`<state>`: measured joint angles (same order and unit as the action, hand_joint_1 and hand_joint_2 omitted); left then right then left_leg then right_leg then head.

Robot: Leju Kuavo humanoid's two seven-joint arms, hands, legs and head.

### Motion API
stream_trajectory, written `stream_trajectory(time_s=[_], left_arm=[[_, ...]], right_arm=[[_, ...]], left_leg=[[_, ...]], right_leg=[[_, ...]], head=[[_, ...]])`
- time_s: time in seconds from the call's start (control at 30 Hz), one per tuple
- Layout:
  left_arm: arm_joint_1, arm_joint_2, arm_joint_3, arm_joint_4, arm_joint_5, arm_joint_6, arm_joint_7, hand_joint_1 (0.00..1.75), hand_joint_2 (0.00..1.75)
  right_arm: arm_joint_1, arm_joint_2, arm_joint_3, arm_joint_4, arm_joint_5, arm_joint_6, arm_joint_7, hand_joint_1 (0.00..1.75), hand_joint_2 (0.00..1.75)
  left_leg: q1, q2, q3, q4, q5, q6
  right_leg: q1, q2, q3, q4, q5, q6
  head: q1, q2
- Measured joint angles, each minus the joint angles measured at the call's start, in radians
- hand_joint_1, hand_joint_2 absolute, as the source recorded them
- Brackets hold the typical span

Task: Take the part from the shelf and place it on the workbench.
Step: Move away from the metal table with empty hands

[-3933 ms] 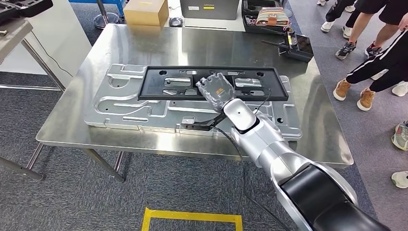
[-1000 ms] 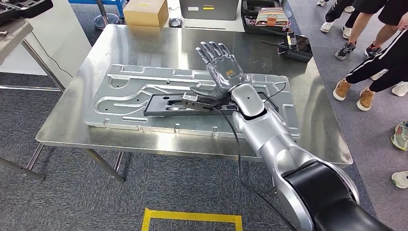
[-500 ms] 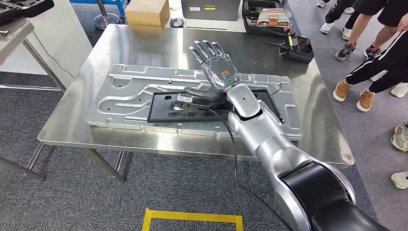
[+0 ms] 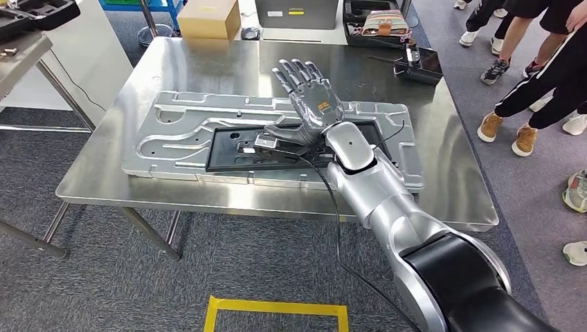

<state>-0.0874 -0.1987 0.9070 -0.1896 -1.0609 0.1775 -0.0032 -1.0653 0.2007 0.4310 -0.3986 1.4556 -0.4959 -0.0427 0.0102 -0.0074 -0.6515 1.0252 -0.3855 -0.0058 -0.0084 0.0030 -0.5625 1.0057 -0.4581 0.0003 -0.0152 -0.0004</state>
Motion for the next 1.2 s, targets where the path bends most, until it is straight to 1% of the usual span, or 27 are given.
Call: stream_trajectory(time_s=[0.07, 0.13, 0.17, 0.2, 0.23, 0.3, 0.37, 0.4, 0.47, 0.5, 0.53, 0.57, 0.63, 0.67, 0.7, 0.73, 0.77, 0.8, 0.87, 0.9, 0.93, 1.0, 1.03, 1.07, 1.13, 1.17, 1.2], left_arm=[[0.000, 0.000, 0.001, 0.000, 0.000, 0.000, -0.001, 0.00, 0.00], [0.000, 0.000, 0.001, 0.000, 0.000, -0.001, -0.001, 0.00, 0.00], [0.000, 0.000, 0.001, 0.000, 0.000, -0.001, -0.001, 0.00, 0.00], [0.000, 0.000, 0.001, 0.000, 0.001, -0.001, -0.001, 0.00, 0.00], [0.000, 0.000, 0.001, 0.000, 0.001, -0.001, -0.001, 0.00, 0.00], [-0.002, 0.001, 0.001, 0.000, 0.001, -0.001, -0.002, 0.00, 0.00], [-0.005, 0.001, 0.001, 0.000, 0.001, -0.001, -0.002, 0.00, 0.00], [-0.006, 0.001, 0.001, 0.000, 0.001, -0.002, -0.003, 0.00, 0.00], [-0.006, 0.001, 0.001, 0.000, 0.001, -0.002, -0.003, 0.00, 0.00], [-0.007, 0.001, 0.001, 0.000, 0.001, -0.002, -0.003, 0.00, 0.00], [-0.008, 0.001, 0.001, 0.000, 0.000, -0.002, -0.003, 0.00, 0.00], [-0.009, 0.001, 0.001, 0.000, 0.000, -0.002, -0.003, 0.00, 0.00], [-0.011, 0.002, 0.001, 0.000, -0.002, -0.003, -0.003, 0.00, 0.00], [-0.011, 0.002, 0.001, 0.000, -0.002, -0.003, -0.002, 0.00, 0.00], [-0.011, 0.002, 0.001, 0.000, -0.003, -0.003, -0.002, 0.00, 0.00], [-0.011, 0.002, 0.001, 0.000, -0.003, -0.004, -0.002, 0.00, 0.00], [-0.011, 0.002, 0.001, 0.000, -0.003, -0.004, -0.002, 0.00, 0.00], [-0.012, 0.001, 0.001, 0.000, -0.003, -0.005, -0.002, 0.00, 0.00], [-0.014, 0.000, 0.002, 0.000, -0.003, -0.006, -0.002, 0.00, 0.00], [-0.016, 0.000, 0.002, 0.000, -0.003, -0.006, -0.002, 0.00, 0.00], [-0.018, 0.000, 0.002, 0.000, -0.003, -0.006, -0.002, 0.00, 0.00], [-0.020, 0.000, 0.002, 0.000, -0.003, -0.006, -0.002, 0.00, 0.00], [-0.021, 0.001, 0.002, 0.000, -0.003, -0.006, -0.002, 0.00, 0.00], [-0.021, 0.001, 0.002, 0.000, -0.003, -0.006, -0.002, 0.00, 0.00], [-0.020, 0.003, 0.002, 0.000, -0.003, -0.006, -0.002, 0.00, 0.00], [-0.020, 0.004, 0.002, 0.000, -0.003, -0.006, -0.002, 0.00, 0.00], [-0.020, 0.006, 0.002, 0.000, -0.004, -0.006, -0.002, 0.00, 0.00]], right_arm=[[-0.002, 0.002, 0.000, 0.000, 0.000, 0.000, 0.000, 0.00, 0.00], [-0.002, 0.003, 0.000, 0.000, 0.000, 0.000, 0.000, 0.00, 0.00], [-0.002, 0.003, 0.000, 0.000, 0.000, 0.000, 0.000, 0.00, 0.00], [-0.001, 0.003, 0.000, 0.000, 0.000, 0.000, 0.000, 0.00, 0.00], [0.000, 0.003, 0.000, 0.000, 0.000, 0.000, 0.000, 0.00, 0.00], [-0.002, 0.003, 0.000, 0.000, -0.001, 0.000, 0.000, 0.00, 0.00], [-0.005, 0.003, -0.001, 0.000, -0.003, 0.000, 0.000, 0.00, 0.00], [-0.006, 0.003, -0.001, 0.000, -0.003, 0.000, -0.001, 0.00, 0.00], [-0.009, 0.002, -0.001, 0.001, -0.004, 0.001, -0.001, 0.00, 0.00], [-0.011, 0.000, -0.002, 0.001, -0.005, 0.001, -0.002, 0.00, 0.00], [-0.012, -0.001, -0.002, 0.002, -0.006, 0.001, -0.002, 0.00, 0.00], [-0.012, -0.003, -0.003, 0.003, -0.006, 0.001, -0.002, 0.00, 0.00], [-0.013, -0.005, -0.005, 0.004, -0.008, 0.001, -0.001, 0.00, 0.00], [-0.013, -0.005, -0.007, 0.005, -0.008, 0.002, -0.001, 0.00, 0.00], [-0.013, -0.006, -0.008, 0.006, -0.008, 0.002, 0.000, 0.00, 0.00], [-0.013, -0.006, -0.010, 0.008, -0.008, 0.003, 0.001, 0.00, 0.00], [-0.014, -0.006, -0.011, 0.009, -0.008, 0.006, 0.003, 0.00, 0.00], [-0.016, -0.007, -0.012, 0.009, -0.008, 0.009, 0.006, 0.00, 0.00], [-0.027, -0.006, -0.012, 0.009, -0.007, 0.019, 0.014, 0.00, 0.00], [-0.034, -0.006, -0.013, 0.009, -0.006, 0.026, 0.019, 0.00, 0.00], [-0.041, -0.005, -0.013, 0.010, -0.005, 0.035, 0.024, 0.00, 0.00], [-0.050, -0.005, -0.015, 0.012, -0.001, 0.058, 0.034, 0.00, 0.00], [-0.052, -0.005, -0.015, 0.013, 0.000, 0.068, 0.038, 0.00, 0.00], [-0.053, -0.004, -0.015, 0.015, 0.001, 0.076, 0.042, 0.00, 0.00], [-0.055, -0.004, -0.015, 0.018, 0.001, 0.087, 0.048, 0.00, 0.00], [-0.054, -0.004, -0.015, 0.019, 0.001, 0.090, 0.051, 0.00, 0.00], [-0.053, -0.004, -0.015, 0.021, 0.001, 0.092, 0.052, 0.00, 0.00]], left_leg=[[0.002, 0.001, -0.025, 0.065, -0.064, -0.009], [0.005, 0.001, -0.064, 0.197, -0.155, -0.018], [0.007, 0.002, -0.075, 0.253, -0.179, -0.022], [0.008, 0.002, -0.072, 0.280, -0.182, -0.025], [0.010, 0.002, -0.050, 0.268, -0.166, -0.027], [0.015, 0.003, 0.042, 0.145, -0.123, -0.029], [0.012, 0.000, 0.119, 0.027, -0.114, -0.020], [0.009, -0.002, 0.131, 0.004, -0.120, -0.013], [0.006, -0.002, 0.123, 0.001, -0.110, 0.004], [0.006, -0.001, 0.116, -0.001, -0.101, 0.014], [0.007, 0.001, 0.106, -0.002, -0.090, 0.024], [0.008, 0.003, 0.094, -0.004, -0.078, 0.032], [0.005, 0.004, 0.065, -0.003, -0.055, 0.041], [0.002, 0.005, 0.050, -0.003, -0.044, 0.042], [-0.001, 0.005, 0.035, -0.002, -0.033, 0.043], [-0.005, 0.005, 0.020, -0.002, -0.022, 0.044], [-0.009, 0.004, 0.007, -0.002, -0.011, 0.045], [-0.012, 0.003, -0.003, -0.001, -0.002, 0.045], [-0.016, 0.002, -0.019, -0.001, 0.016, 0.041], [-0.015, 0.003, -0.023, -0.003, 0.026, 0.038], [-0.013, 0.003, -0.025, -0.007, 0.036, 0.032], [-0.010, 0.003, -0.027, -0.015, 0.050, 0.021], [-0.011, 0.002, -0.033, -0.006, 0.034, 0.016], [-0.010, 0.002, -0.044, 0.023, -0.002, 0.010], [-0.004, 0.002, -0.076, 0.140, -0.107, -0.001], [0.001, 0.002, -0.089, 0.206, -0.142, -0.007], [0.006, 0.002, -0.094, 0.256, -0.153, -0.014]], right_leg=[[-0.006, -0.004, -0.013, -0.010, 0.020, -0.014], [-0.004, -0.006, -0.034, -0.010, 0.037, -0.018], [-0.004, -0.007, -0.046, -0.010, 0.046, -0.018], [-0.004, -0.008, -0.057, -0.008, 0.054, -0.016], [-0.004, -0.008, -0.068, -0.007, 0.061, -0.013], [-0.006, -0.008, -0.089, 0.001, 0.074, -0.005], [-0.004, -0.008, -0.102, 0.010, 0.085, 0.007], [-0.003, -0.007, -0.105, 0.012, 0.092, 0.013], [-0.003, -0.006, -0.109, 0.009, 0.105, 0.026], [-0.004, -0.005, -0.114, 0.013, 0.098, 0.032], [-0.006, -0.005, -0.124, 0.030, 0.074, 0.037], [-0.007, -0.004, -0.139, 0.066, 0.033, 0.039], [-0.006, -0.003, -0.176, 0.192, -0.065, 0.043], [-0.005, -0.003, -0.188, 0.255, -0.094, 0.044], [-0.005, -0.003, -0.190, 0.297, -0.101, 0.042], [-0.003, -0.003, -0.174, 0.305, -0.087, 0.038], [0.000, -0.003, -0.141, 0.276, -0.063, 0.031], [0.005, -0.002, -0.090, 0.216, -0.041, 0.019], [0.016, -0.004, 0.013, 0.072, -0.041, -0.003], [0.022, -0.004, 0.043, 0.023, -0.048, -0.009], [0.025, -0.005, 0.054, -0.003, -0.054, -0.011], [0.025, -0.008, 0.052, -0.024, -0.033, -0.014], [0.021, -0.010, 0.048, -0.034, -0.018, -0.018], [0.016, -0.013, 0.040, -0.043, -0.001, -0.021], [0.011, -0.015, 0.014, -0.049, 0.027, -0.024], [0.009, -0.015, -0.003, -0.047, 0.039, -0.021], [0.006, -0.016, -0.020, -0.044, 0.051, -0.017]], head=[[0.000, 0.000], [0.000, 0.000], [0.000, 0.000], [0.000, 0.000], [0.000, 0.000], [0.000, 0.000], [0.000, 0.000], [0.000, 0.000], [0.000, 0.000], [0.000, 0.000], [0.000, 0.000], [0.000, 0.000], [0.000, 0.000], [0.000, 0.000], [0.000, 0.000], [0.000, 0.000], [0.000, 0.000], [0.000, 0.000], [0.000, 0.000], [0.000, 0.000], [0.000, 0.000], [0.000, 0.000], [0.000, 0.000], [0.000, 0.000], [0.000, 0.000], [0.000, 0.000], [0.000, 0.000]])
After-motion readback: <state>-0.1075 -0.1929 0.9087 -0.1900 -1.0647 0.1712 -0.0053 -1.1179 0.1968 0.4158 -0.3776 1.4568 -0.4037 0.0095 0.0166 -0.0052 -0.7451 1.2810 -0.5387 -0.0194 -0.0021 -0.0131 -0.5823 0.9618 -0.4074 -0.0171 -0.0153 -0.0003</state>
